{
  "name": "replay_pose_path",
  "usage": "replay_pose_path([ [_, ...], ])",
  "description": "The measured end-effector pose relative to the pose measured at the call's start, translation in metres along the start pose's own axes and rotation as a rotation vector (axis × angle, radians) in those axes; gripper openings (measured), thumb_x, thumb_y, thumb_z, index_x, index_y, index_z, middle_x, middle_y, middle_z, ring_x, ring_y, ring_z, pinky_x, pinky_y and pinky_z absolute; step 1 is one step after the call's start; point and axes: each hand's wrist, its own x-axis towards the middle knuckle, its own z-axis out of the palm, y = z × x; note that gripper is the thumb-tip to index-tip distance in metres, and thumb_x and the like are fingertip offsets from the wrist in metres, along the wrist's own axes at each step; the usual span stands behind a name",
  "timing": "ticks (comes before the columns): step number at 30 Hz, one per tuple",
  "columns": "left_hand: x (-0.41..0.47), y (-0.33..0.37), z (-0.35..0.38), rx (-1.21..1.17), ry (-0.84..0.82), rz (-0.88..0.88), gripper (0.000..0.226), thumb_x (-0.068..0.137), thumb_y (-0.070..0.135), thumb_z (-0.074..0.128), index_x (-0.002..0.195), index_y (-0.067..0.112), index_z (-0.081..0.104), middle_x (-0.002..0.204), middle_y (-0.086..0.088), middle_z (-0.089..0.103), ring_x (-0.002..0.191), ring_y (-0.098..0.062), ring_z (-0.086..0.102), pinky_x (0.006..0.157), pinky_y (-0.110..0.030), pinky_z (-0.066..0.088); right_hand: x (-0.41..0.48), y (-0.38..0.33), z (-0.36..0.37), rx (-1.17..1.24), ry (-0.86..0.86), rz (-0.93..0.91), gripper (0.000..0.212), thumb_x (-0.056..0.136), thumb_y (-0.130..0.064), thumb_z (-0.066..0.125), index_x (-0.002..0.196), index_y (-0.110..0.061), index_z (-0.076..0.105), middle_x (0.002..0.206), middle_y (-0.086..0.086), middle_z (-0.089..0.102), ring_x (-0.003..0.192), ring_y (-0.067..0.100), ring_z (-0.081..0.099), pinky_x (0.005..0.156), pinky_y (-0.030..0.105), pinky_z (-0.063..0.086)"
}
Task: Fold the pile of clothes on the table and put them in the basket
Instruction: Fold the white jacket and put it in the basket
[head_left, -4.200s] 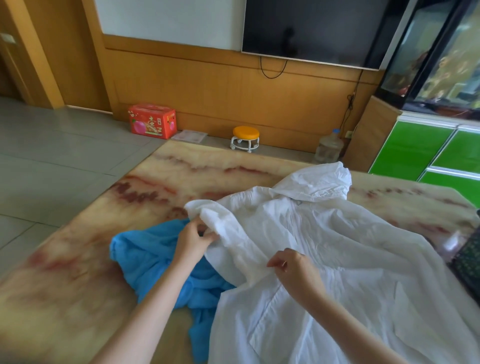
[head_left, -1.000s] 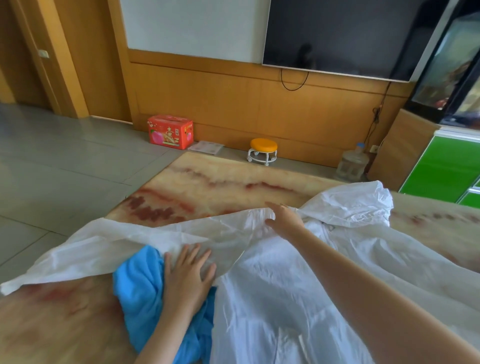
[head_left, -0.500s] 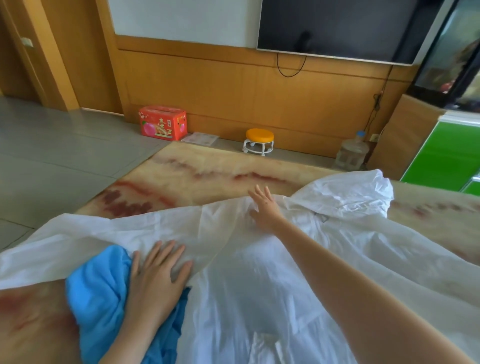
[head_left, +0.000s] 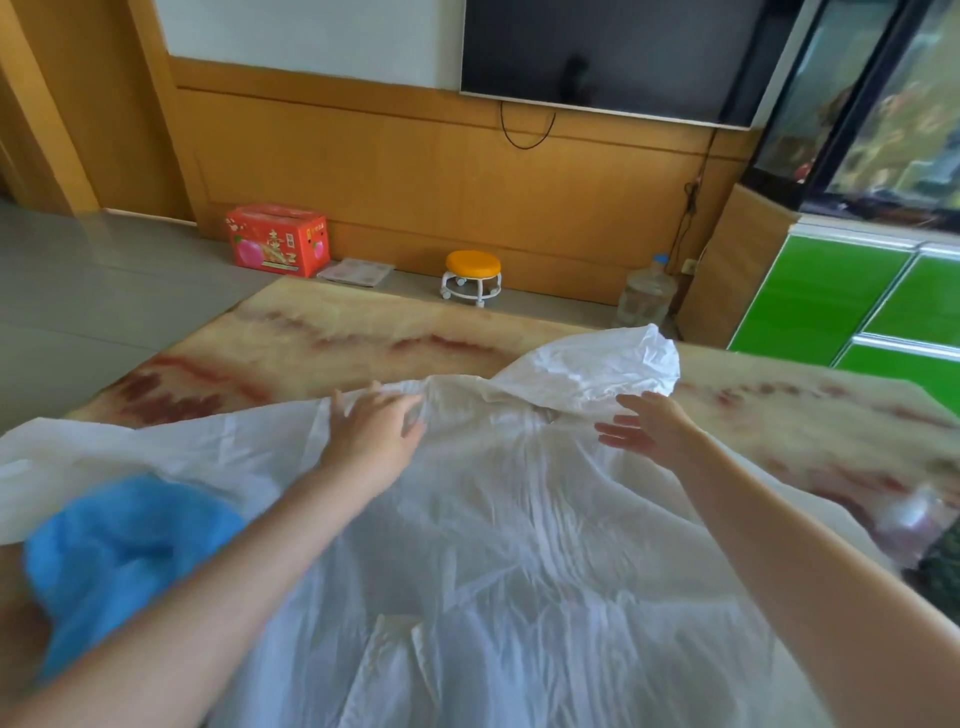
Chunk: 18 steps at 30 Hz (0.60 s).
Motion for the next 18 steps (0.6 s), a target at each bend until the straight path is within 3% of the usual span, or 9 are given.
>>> replay_pose_path([
  [2, -0.014, 0.053, 0.034, -0.159, -0.089, 0.171, 0.05, 0.095, 0.05, 0.037, 0.143, 0.035, 0.033, 0.154, 0.007, 0.026, 0.145, -0.012, 0.008, 0.116, -0.048, -0.002, 0.011, 0.001, -0.002, 0.121, 0.051, 0.008, 0.062, 0.092, 0.0, 0.054, 0.145, -0.014, 0.025, 0.137, 0.025, 0.034, 0.079, 0.035, 0.062, 0.049, 0.042, 0.058],
  [4, -0.023, 0.089, 0.077, -0.12, -0.232, 0.231, 0.069, 0.082, 0.072, 0.025, 0.144, 0.041, 0.025, 0.158, 0.007, 0.012, 0.146, -0.013, -0.003, 0.114, -0.047, -0.009, 0.023, 0.0, -0.004, 0.165, 0.102, -0.014, 0.066, 0.091, 0.001, 0.056, 0.146, -0.014, 0.024, 0.141, 0.022, 0.033, 0.084, 0.034, 0.062, 0.049, 0.04, 0.057],
  [6, -0.029, 0.1, 0.117, -0.048, -0.207, 0.278, 0.088, 0.066, 0.084, 0.008, 0.144, 0.045, 0.024, 0.159, 0.004, 0.007, 0.146, -0.018, -0.002, 0.112, -0.05, -0.011, 0.038, -0.002, -0.007, 0.072, 0.167, -0.049, 0.077, 0.088, -0.005, 0.063, 0.149, -0.017, 0.019, 0.141, 0.016, 0.037, 0.082, 0.031, 0.062, 0.047, 0.034, 0.056],
  [8, -0.031, 0.1, 0.136, 0.048, -0.159, 0.304, 0.078, 0.075, 0.083, 0.007, 0.134, 0.047, 0.043, 0.151, -0.002, 0.034, 0.139, -0.025, 0.031, 0.107, -0.052, 0.008, 0.054, -0.006, -0.012, -0.191, 0.267, -0.077, 0.08, 0.083, -0.022, 0.072, 0.147, -0.017, 0.025, 0.134, 0.01, 0.046, 0.07, 0.024, 0.061, 0.039, 0.028, 0.051],
  [10, -0.025, 0.096, 0.14, 0.059, -0.123, 0.307, 0.067, 0.083, 0.078, 0.011, 0.123, 0.047, 0.055, 0.138, 0.001, 0.052, 0.126, -0.023, 0.05, 0.099, -0.051, 0.019, 0.072, -0.011, -0.017, -0.377, 0.288, -0.04, 0.072, 0.076, -0.039, 0.077, 0.133, -0.018, 0.04, 0.112, 0.003, 0.053, 0.065, 0.017, 0.054, 0.045, 0.026, 0.039],
  [14, -0.02, 0.093, 0.147, 0.04, -0.07, 0.338, 0.062, 0.078, 0.076, 0.028, 0.127, 0.046, 0.051, 0.145, 0.002, 0.042, 0.134, -0.023, 0.041, 0.103, -0.049, 0.012, 0.102, -0.021, -0.013, -0.598, 0.237, 0.1, 0.064, 0.066, -0.051, 0.08, 0.106, -0.013, 0.048, 0.077, 0.002, 0.047, 0.055, 0.012, 0.035, 0.048, 0.024, 0.03],
  [16, -0.02, 0.094, 0.152, 0.092, -0.051, 0.333, 0.061, 0.076, 0.075, 0.031, 0.123, 0.045, 0.056, 0.139, 0.001, 0.051, 0.128, -0.023, 0.048, 0.1, -0.05, 0.018, 0.113, -0.021, -0.006, -0.701, 0.271, 0.08, 0.052, 0.067, -0.044, 0.082, 0.091, -0.011, 0.048, 0.067, 0.002, 0.046, 0.053, 0.013, 0.038, 0.049, 0.025, 0.034],
  [18, -0.019, 0.092, 0.156, 0.1, -0.031, 0.332, 0.061, 0.076, 0.075, 0.031, 0.123, 0.046, 0.056, 0.138, 0.001, 0.052, 0.127, -0.022, 0.049, 0.099, -0.05, 0.019, 0.127, -0.02, 0.004, -0.759, 0.321, -0.011, 0.037, 0.073, -0.028, 0.079, 0.082, -0.01, 0.047, 0.065, 0.003, 0.05, 0.064, 0.019, 0.05, 0.06, 0.029, 0.046],
])
